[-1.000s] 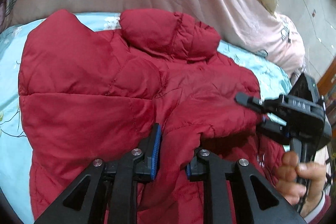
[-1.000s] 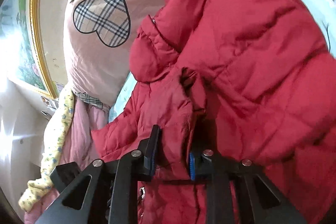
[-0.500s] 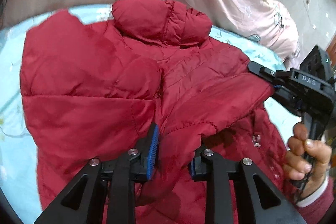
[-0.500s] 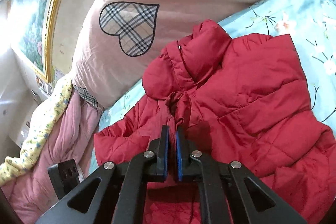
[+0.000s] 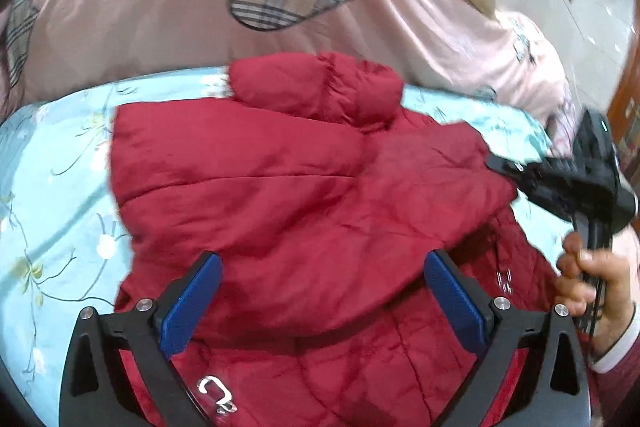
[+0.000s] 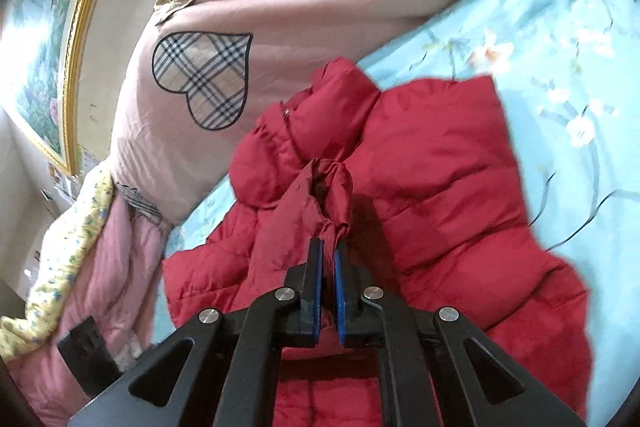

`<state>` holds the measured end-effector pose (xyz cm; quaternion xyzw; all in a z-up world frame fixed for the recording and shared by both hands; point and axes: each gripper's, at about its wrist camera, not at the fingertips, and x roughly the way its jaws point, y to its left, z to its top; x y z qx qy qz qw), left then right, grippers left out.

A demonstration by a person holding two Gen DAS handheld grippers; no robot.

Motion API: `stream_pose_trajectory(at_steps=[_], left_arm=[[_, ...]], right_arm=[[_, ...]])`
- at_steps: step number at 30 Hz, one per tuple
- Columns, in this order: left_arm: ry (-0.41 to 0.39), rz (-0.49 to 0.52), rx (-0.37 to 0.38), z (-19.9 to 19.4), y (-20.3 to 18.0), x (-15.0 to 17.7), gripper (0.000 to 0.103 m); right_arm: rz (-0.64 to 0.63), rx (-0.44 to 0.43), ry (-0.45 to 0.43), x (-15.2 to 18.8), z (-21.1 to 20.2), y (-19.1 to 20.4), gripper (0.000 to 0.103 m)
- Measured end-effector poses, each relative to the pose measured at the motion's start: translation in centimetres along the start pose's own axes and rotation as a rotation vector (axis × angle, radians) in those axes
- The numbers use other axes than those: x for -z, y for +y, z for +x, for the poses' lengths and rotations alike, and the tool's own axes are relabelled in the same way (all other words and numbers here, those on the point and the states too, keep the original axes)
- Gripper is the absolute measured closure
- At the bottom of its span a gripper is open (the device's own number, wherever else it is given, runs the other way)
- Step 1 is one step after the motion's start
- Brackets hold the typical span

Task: Fold large clothes

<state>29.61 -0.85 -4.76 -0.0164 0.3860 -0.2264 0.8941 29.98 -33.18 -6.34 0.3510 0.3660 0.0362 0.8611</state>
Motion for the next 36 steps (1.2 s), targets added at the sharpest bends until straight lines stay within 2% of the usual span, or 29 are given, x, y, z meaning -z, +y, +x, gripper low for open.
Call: stream_pose_trajectory(at_steps=[2,5,7,9,14,16,18,20,22,23,24,25,27,29,31,34,36], left_arm=[[-0.008,-0.038,-0.005,0.0,1.1,-0.6,0.004],[0.0,-0.052,-0.022,0.8,2.1,-1.5,0.015],[0.023,-0.047,-0.043,2.2,2.6,-2.0,0.031],[0.072,-0.038,-0.081,4.2,2.9,-2.3,0.057],[0.164,-0.087,-0.049,8.1,4.2,-2.3,0.057],[0.176,-0.092,-0.052,8.9,4.4,-2.3,0.057],[0.175,-0.09,-0.059,9.4,4.3,-2.3,0.057],[0.176,-0.077,-0.073,9.8,4.1,-2.3,0.057],[0.175,-0.072,-0.084,10.0,4.0,-2.3,0.056],[0.175,-0.07,-0.088,10.0,3.9,-2.2,0.056],[0.176,-0.066,-0.095,10.1,3.8,-2.1,0.056],[0.178,-0.06,-0.103,10.2,3.6,-2.1,0.055],[0.178,-0.051,-0.116,9.8,3.3,-1.8,0.055],[0.178,-0.051,-0.117,9.7,3.3,-1.7,0.055],[0.178,-0.054,-0.109,9.6,3.4,-1.7,0.055],[0.18,-0.069,-0.094,9.0,3.4,-1.7,0.055],[0.167,-0.085,-0.042,8.0,3.1,-2.1,0.054]], right_arm=[[-0.029,0.027,-0.027,-0.1,-0.8,0.0,0.099],[-0.059,0.075,-0.061,0.0,-1.6,-0.2,0.099],[-0.075,0.11,-0.058,0.3,-1.4,-0.5,0.099],[-0.092,0.14,-0.043,0.7,-0.9,-0.8,0.099],[-0.095,0.198,0.003,1.3,-0.3,-2.2,0.098],[-0.079,0.227,0.0,1.3,-0.8,-2.5,0.092],[-0.087,0.264,-0.038,1.1,-2.0,-1.9,0.091],[-0.143,0.312,-0.118,1.0,-3.7,-0.2,0.09],[-0.197,0.283,-0.152,0.9,-4.4,1.6,0.086],[-0.237,0.264,-0.138,1.0,-4.1,2.7,0.081],[-0.278,0.25,-0.093,1.1,-3.0,3.8,0.07],[-0.317,0.247,-0.051,1.4,-1.7,4.7,0.066],[-0.386,0.255,-0.002,2.2,0.5,5.8,0.066],[-0.429,0.299,0.064,2.8,3.3,6.0,0.068],[-0.409,0.338,0.095,2.9,4.9,5.0,0.069],[-0.369,0.352,0.101,2.9,5.5,3.4,0.07],[-0.346,0.343,0.108,3.0,5.7,2.6,0.07]])
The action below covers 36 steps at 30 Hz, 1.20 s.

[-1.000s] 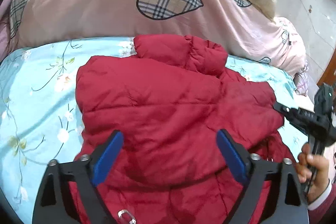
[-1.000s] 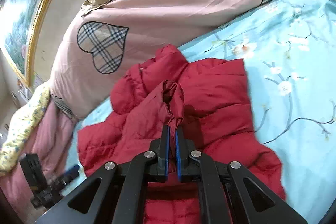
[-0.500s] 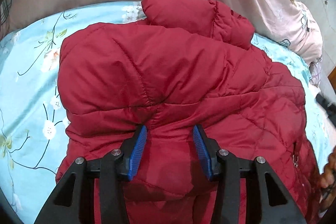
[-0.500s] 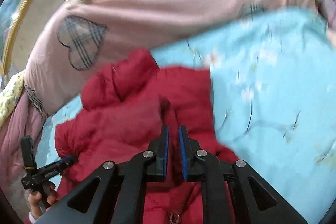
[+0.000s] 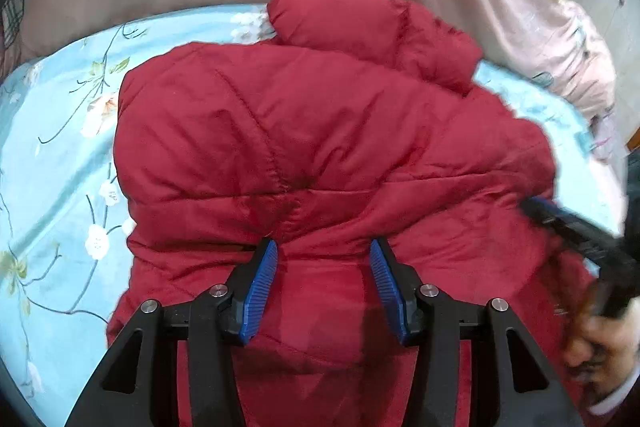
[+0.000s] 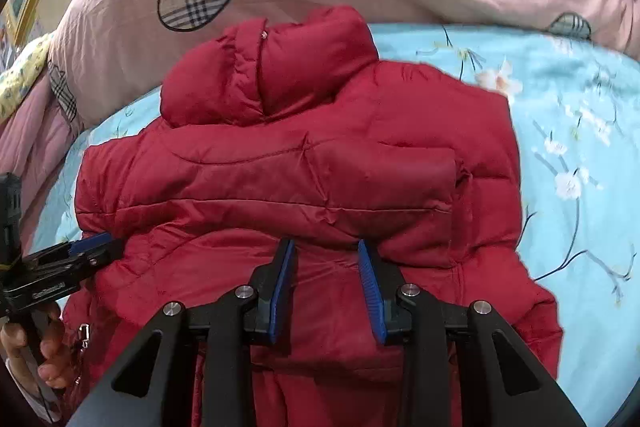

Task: Fold large clothes

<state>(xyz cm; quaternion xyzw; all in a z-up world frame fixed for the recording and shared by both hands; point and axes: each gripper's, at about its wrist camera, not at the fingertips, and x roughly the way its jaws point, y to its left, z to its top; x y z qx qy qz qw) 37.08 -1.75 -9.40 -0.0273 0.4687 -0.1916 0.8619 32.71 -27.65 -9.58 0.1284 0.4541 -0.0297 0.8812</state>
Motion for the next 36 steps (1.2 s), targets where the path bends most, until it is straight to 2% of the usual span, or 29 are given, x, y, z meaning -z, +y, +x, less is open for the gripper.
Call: stream_pose_trajectory(at_steps=[1,2,4,6,10,14,15,20,24,29,35,36], left_arm=[[-0.015,0.004,0.038,-0.7,-0.4,-0.2,0.054],[-0.04,0.019,0.038,-1.3,-1.0,-0.4,0.053],[-0.07,0.051,-0.028,-1.6,-1.6,-0.8,0.05],[-0.058,0.044,-0.092,-0.7,-1.3,-1.4,0.049],[0.018,0.015,-0.089,2.0,0.3,-1.6,0.048],[0.018,0.013,-0.085,2.4,0.7,-1.6,0.048],[0.018,0.012,-0.083,2.5,0.7,-1.6,0.048],[0.016,0.001,-0.067,2.2,0.7,-1.6,0.048],[-0.018,-0.039,-0.029,0.0,1.4,-0.4,0.048],[-0.001,-0.014,-0.058,1.0,1.9,0.9,0.048],[0.007,-0.028,-0.07,1.7,1.8,0.7,0.048],[0.008,-0.025,-0.075,1.9,1.7,0.6,0.047]], right_arm=[[-0.004,0.003,-0.003,0.2,0.2,0.1,0.068],[-0.009,0.007,-0.004,0.2,0.4,0.2,0.068],[-0.02,0.012,-0.008,0.6,0.8,0.4,0.068],[-0.019,0.011,-0.009,0.8,0.8,0.5,0.068],[-0.008,-0.017,-0.013,0.7,-0.1,0.4,0.068],[0.002,0.005,-0.061,0.8,-2.2,0.0,0.067],[0.005,0.014,-0.062,0.9,-2.4,-0.2,0.063],[-0.017,0.06,0.015,1.6,-0.2,-1.2,0.062],[-0.008,0.062,0.024,1.5,0.0,-1.3,0.062],[0.018,0.035,0.024,1.6,0.3,-1.8,0.062],[0.001,0.055,0.024,1.7,0.4,-1.5,0.062],[0.0,0.078,0.023,1.6,0.1,-1.1,0.063]])
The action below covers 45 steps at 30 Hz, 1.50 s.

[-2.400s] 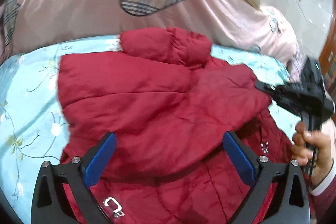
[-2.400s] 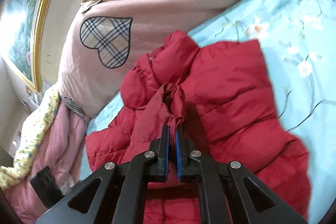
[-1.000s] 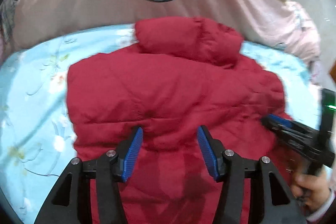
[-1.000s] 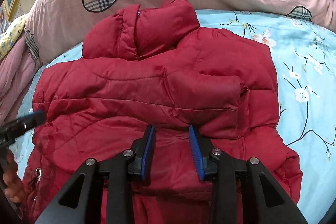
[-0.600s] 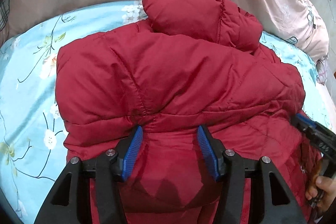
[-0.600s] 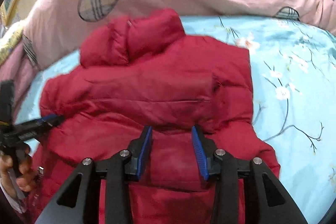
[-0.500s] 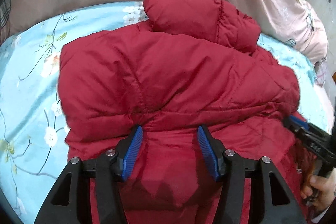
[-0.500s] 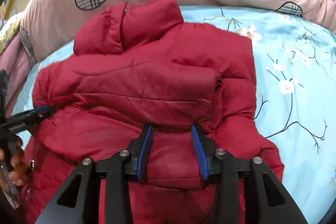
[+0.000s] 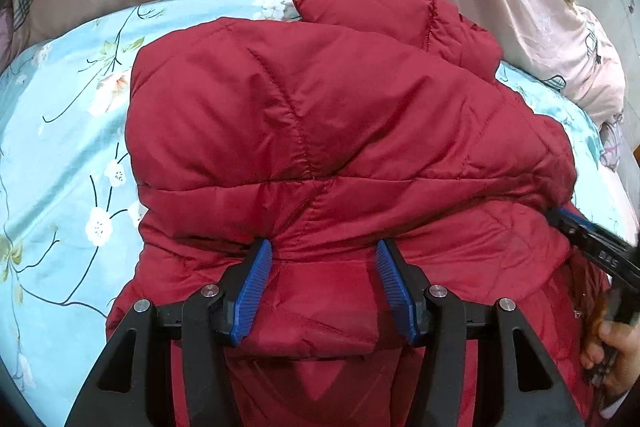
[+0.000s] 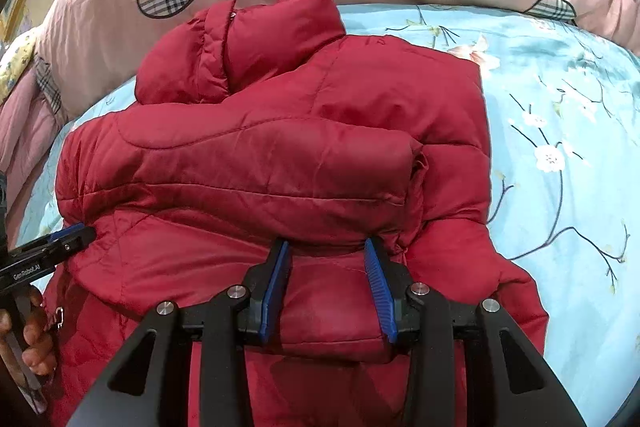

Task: Fold large clothes

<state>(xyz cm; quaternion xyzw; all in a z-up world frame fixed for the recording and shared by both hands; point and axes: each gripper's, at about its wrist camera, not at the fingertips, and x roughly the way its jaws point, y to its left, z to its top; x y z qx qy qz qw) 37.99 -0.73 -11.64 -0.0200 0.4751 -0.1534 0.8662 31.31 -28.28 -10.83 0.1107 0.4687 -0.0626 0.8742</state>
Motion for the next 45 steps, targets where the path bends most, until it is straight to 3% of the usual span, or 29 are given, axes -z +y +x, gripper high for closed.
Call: stream_pose_trajectory(at_steps=[2,5,9,12,18,21,27,32,39,45], left_arm=[[0.0,0.009,-0.007,0.1,-0.2,-0.1,0.047],[0.0,0.017,-0.007,0.2,-0.3,0.0,0.047],[0.002,0.042,-0.011,0.2,-0.5,0.1,0.046],[0.012,0.045,-0.007,0.1,-0.5,0.0,0.046],[0.001,0.005,0.017,-2.9,0.1,0.5,0.045],[-0.017,-0.017,-0.011,-4.9,0.6,1.8,0.034],[-0.008,-0.096,-0.036,-7.9,1.9,5.5,0.033],[0.007,-0.18,-0.014,-10.4,3.3,8.8,0.033],[0.012,-0.234,0.003,-14.7,5.3,11.8,0.033],[0.022,-0.244,0.014,-18.3,6.0,14.2,0.032]], right_arm=[[-0.049,0.049,-0.027,-0.2,-1.1,1.8,0.06],[-0.074,-0.004,-0.042,-0.3,-1.9,3.6,0.059],[-0.125,0.087,0.012,0.0,0.2,3.9,0.046],[-0.054,0.024,0.023,-0.1,0.9,1.8,0.043],[-0.026,0.002,0.022,-0.4,0.0,1.6,0.042],[0.042,-0.048,0.025,-0.5,-1.4,0.7,0.042],[0.061,-0.093,0.018,0.4,-4.2,0.6,0.042],[0.063,-0.128,0.026,2.7,-7.0,0.4,0.042],[0.08,-0.132,0.05,6.1,-11.3,-1.3,0.037],[0.102,-0.082,0.054,8.7,-14.9,-4.1,0.031]])
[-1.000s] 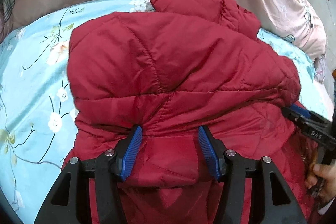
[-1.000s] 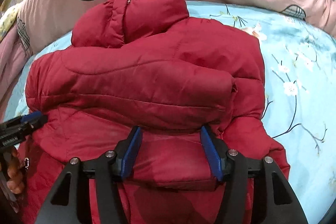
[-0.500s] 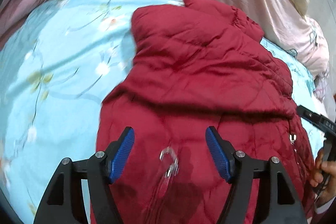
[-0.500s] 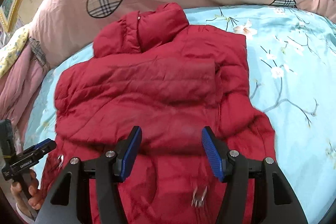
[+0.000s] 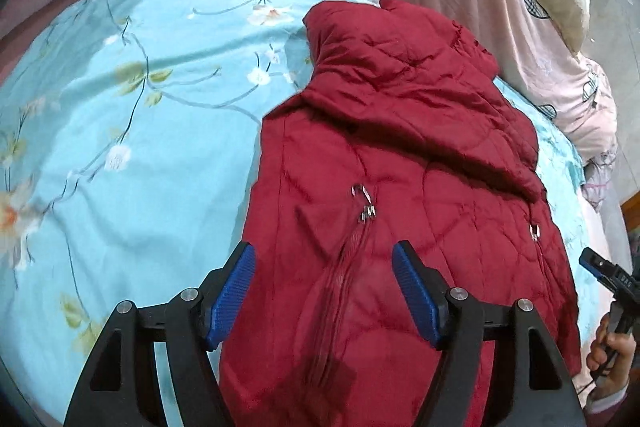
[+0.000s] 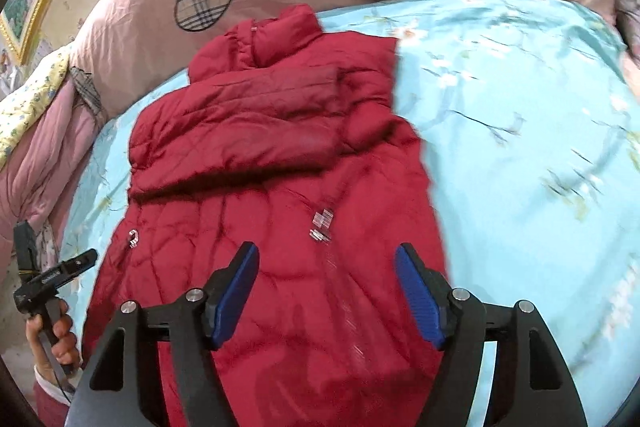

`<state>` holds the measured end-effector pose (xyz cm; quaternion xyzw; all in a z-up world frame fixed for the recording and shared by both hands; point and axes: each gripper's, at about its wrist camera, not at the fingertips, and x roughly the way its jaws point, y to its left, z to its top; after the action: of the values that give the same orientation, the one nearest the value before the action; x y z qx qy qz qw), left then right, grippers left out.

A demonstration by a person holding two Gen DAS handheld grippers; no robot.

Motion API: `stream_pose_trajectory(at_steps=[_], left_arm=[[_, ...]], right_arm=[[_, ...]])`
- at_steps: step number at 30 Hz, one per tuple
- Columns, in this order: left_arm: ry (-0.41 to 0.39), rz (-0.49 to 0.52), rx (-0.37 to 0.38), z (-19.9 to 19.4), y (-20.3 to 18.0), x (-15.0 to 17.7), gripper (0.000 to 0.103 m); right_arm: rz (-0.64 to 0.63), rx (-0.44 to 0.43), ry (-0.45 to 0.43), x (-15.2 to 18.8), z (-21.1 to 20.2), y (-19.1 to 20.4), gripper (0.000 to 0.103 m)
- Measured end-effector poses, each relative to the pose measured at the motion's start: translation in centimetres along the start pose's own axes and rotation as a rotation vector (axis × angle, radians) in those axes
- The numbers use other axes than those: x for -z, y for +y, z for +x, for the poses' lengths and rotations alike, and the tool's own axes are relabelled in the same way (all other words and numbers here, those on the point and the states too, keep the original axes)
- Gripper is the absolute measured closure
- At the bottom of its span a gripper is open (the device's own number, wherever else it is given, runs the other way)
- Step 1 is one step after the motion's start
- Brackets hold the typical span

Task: Fold large clothes

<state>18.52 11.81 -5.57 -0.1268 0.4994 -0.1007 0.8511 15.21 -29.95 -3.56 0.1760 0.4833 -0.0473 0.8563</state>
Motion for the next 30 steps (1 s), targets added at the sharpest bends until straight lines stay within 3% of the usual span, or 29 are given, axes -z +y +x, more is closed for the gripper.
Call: stream_pose_trajectory(at_steps=[7,17,20,23,25,27,30], left_arm=[[0.01,0.018,-0.027,-2.5,0.2,2.6,0.031],[0.049,0.061,-0.05,-3.5,0.1,4.9,0.029],[0.065,0.065,-0.051,-3.5,0.4,5.3,0.028],[0.07,0.066,-0.057,-3.7,1.0,5.6,0.028],[0.072,0.064,-0.055,-3.9,1.4,5.8,0.028],[0.079,0.059,-0.04,-4.2,1.8,6.2,0.027],[0.095,0.065,-0.015,-4.4,2.3,6.9,0.026]], right_arm=[[0.011,0.116,0.037,3.5,-2.5,-2.2,0.028],[-0.066,0.185,0.171,8.7,-1.8,-0.3,0.025],[-0.067,0.157,0.197,9.8,-2.2,-0.7,0.025],[-0.06,0.131,0.212,10.5,-2.8,-1.4,0.036],[-0.042,0.094,0.227,11.1,-3.4,-2.4,0.058],[-0.02,0.069,0.234,11.4,-3.8,-3.2,0.066],[0.017,0.01,0.232,11.9,-4.3,-4.3,0.068]])
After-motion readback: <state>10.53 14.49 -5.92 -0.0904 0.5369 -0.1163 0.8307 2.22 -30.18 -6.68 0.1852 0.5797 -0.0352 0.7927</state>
